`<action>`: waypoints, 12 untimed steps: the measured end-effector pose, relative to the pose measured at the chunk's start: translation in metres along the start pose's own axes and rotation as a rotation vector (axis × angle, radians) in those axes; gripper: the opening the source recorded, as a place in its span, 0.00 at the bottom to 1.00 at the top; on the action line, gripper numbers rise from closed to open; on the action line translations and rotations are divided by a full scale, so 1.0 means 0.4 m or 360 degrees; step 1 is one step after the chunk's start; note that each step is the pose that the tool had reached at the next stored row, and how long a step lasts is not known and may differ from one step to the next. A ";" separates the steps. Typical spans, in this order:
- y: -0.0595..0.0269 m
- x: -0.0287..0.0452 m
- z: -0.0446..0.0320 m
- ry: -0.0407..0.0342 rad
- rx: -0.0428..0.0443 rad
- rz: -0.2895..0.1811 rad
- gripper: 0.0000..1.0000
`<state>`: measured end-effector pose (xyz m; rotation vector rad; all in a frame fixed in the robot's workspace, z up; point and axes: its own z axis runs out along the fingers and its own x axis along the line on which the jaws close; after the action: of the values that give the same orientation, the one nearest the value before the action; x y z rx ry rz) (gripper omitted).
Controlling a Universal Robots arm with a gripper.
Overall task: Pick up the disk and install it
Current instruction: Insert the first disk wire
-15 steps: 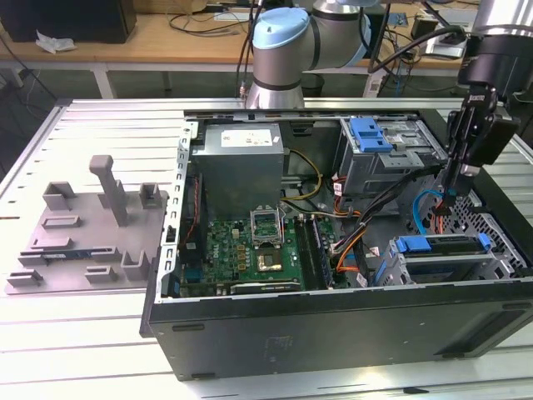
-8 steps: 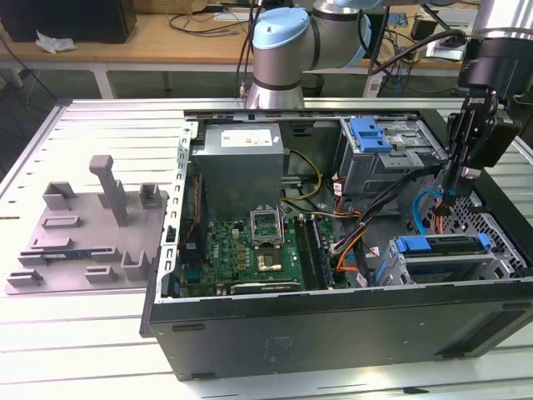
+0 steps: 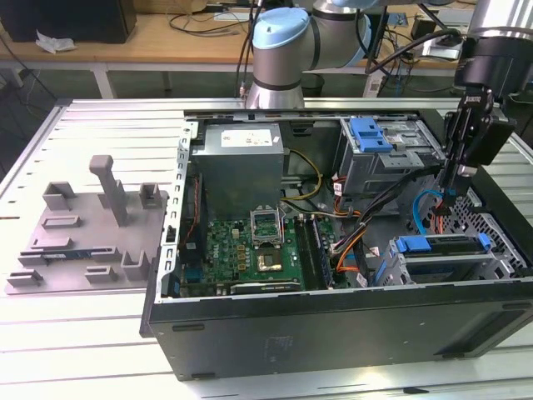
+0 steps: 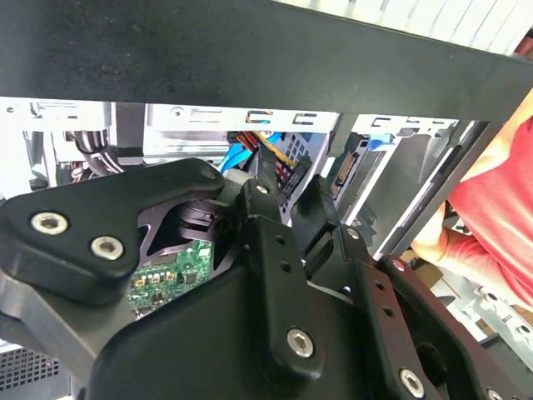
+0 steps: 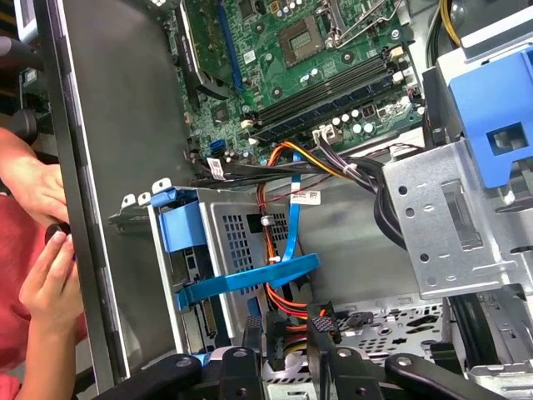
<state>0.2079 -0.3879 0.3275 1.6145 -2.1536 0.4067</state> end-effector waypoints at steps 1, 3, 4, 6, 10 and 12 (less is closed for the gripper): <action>0.000 0.000 0.000 0.0000 0.0000 0.0000 0.35; -0.002 -0.001 0.000 -0.0001 0.0000 0.0000 0.35; -0.003 -0.001 0.000 0.0000 0.0000 0.0000 0.35; -0.007 -0.002 0.001 0.0000 0.0000 0.0000 0.35; -0.009 -0.003 0.003 0.0000 0.0000 0.0000 0.35; -0.009 -0.003 0.003 0.0000 0.0000 0.0000 0.35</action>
<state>0.2113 -0.3883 0.3258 1.6146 -2.1535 0.4066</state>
